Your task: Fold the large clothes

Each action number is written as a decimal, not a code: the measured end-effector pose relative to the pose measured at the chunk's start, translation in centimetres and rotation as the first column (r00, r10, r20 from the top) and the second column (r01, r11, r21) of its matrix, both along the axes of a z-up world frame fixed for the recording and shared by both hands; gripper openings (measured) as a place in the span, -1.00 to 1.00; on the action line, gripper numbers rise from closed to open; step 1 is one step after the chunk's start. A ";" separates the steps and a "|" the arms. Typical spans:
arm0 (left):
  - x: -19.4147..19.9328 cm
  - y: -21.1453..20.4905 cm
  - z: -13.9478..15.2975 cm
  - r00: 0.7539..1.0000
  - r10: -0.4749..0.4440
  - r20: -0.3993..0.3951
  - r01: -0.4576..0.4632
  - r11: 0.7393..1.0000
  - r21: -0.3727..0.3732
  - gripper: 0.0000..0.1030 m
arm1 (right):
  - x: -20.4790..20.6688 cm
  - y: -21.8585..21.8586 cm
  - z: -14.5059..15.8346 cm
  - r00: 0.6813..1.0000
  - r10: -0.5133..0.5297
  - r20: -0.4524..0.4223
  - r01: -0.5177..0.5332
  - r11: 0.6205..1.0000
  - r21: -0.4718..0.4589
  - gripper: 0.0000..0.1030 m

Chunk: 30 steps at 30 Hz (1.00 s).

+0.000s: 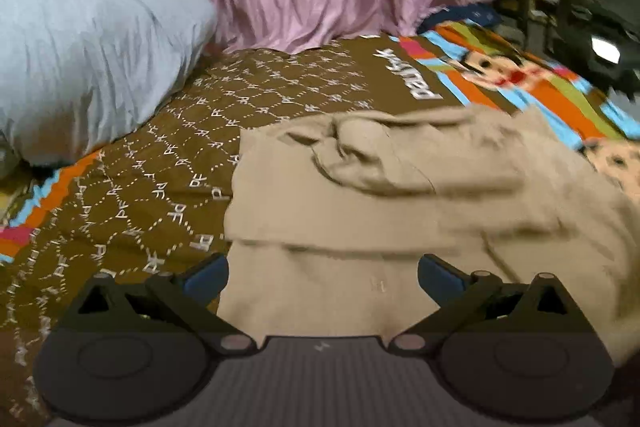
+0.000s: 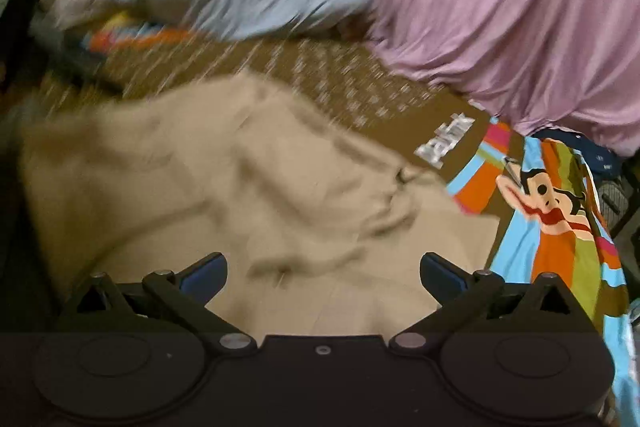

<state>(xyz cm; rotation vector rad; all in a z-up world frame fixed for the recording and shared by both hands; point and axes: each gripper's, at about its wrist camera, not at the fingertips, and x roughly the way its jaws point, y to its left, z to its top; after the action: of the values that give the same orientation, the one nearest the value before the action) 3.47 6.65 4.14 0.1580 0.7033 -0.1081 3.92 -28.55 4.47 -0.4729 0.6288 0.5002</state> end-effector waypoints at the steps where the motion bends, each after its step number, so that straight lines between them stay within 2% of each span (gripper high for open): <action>1: -1.4 -0.5 -0.1 1.000 -0.017 0.003 0.017 1.000 0.023 0.99 | -1.4 0.1 -0.4 1.000 0.015 -0.014 -0.015 0.999 -0.032 0.98; 4: -4.4 -1.7 -0.3 0.998 -0.065 0.016 0.064 0.996 0.054 0.99 | -4.5 0.6 -1.8 0.995 0.052 -0.086 -0.060 0.994 -0.090 0.98; 5: -5.0 -2.2 -0.6 0.997 -0.073 0.009 0.072 0.996 0.060 0.99 | -5.2 0.9 -2.3 0.989 0.061 -0.137 -0.077 0.991 -0.113 0.98; 7: -6.0 -3.1 -1.3 0.996 -0.089 -0.017 0.090 0.993 0.077 0.99 | -6.5 1.8 -3.6 0.980 0.084 -0.179 -0.117 0.976 -0.184 0.98; 11: -7.3 -4.3 -2.1 0.994 -0.105 -0.038 0.108 0.990 0.094 0.99 | -8.1 4.0 -5.8 0.971 0.167 -0.170 -0.222 0.895 -0.387 0.98; 13: -7.4 -4.6 -2.2 0.992 -0.114 -0.045 0.118 0.988 0.100 0.99 | -8.4 4.6 -6.7 0.963 0.195 -0.187 -0.257 0.874 -0.412 0.98; 16: -7.1 -4.9 -2.4 0.990 -0.126 -0.063 0.132 0.986 0.103 0.99 | -7.9 5.3 -8.4 0.941 0.199 -0.273 -0.304 0.852 -0.427 0.98; 18: -7.0 -5.0 -2.4 0.988 -0.138 -0.069 0.145 0.984 0.103 0.99 | -7.4 5.4 -9.5 0.939 0.155 -0.306 -0.278 0.868 -0.412 0.98; 20: -7.2 -5.0 -2.4 0.986 -0.154 -0.068 0.161 0.982 0.095 0.99 | -7.1 5.3 -10.0 0.949 0.123 -0.290 -0.240 0.879 -0.412 0.96; 23: -7.5 -5.1 -2.2 0.982 -0.180 -0.062 0.185 0.980 0.080 0.99 | -7.6 5.0 -9.6 0.971 0.119 -0.208 -0.198 0.887 -0.417 0.68; 24: -7.6 -5.2 -2.2 0.980 -0.188 -0.058 0.192 0.979 0.075 0.99 | -7.7 4.9 -9.4 0.973 0.125 -0.193 -0.197 0.888 -0.416 0.53; 26: -7.9 -5.2 -2.0 0.977 -0.209 -0.048 0.212 0.975 0.063 0.99 | -8.0 4.7 -9.0 0.976 0.140 -0.168 -0.198 0.892 -0.407 0.21; 29: -8.4 -5.4 -1.7 0.970 -0.240 -0.043 0.242 0.969 0.045 0.99 | -8.4 4.8 -8.2 0.979 0.165 -0.120 -0.200 0.896 -0.397 -0.52; 30: -8.7 -5.5 -1.5 0.967 -0.252 -0.042 0.253 0.967 0.040 0.99 | -8.2 4.8 -7.7 0.979 0.171 -0.114 -0.201 0.905 -0.374 -0.60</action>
<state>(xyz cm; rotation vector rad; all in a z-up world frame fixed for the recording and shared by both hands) -5.18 1.11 2.62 0.2896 0.7198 -0.3401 -4.33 -23.74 -3.24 -0.8963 0.7662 0.5808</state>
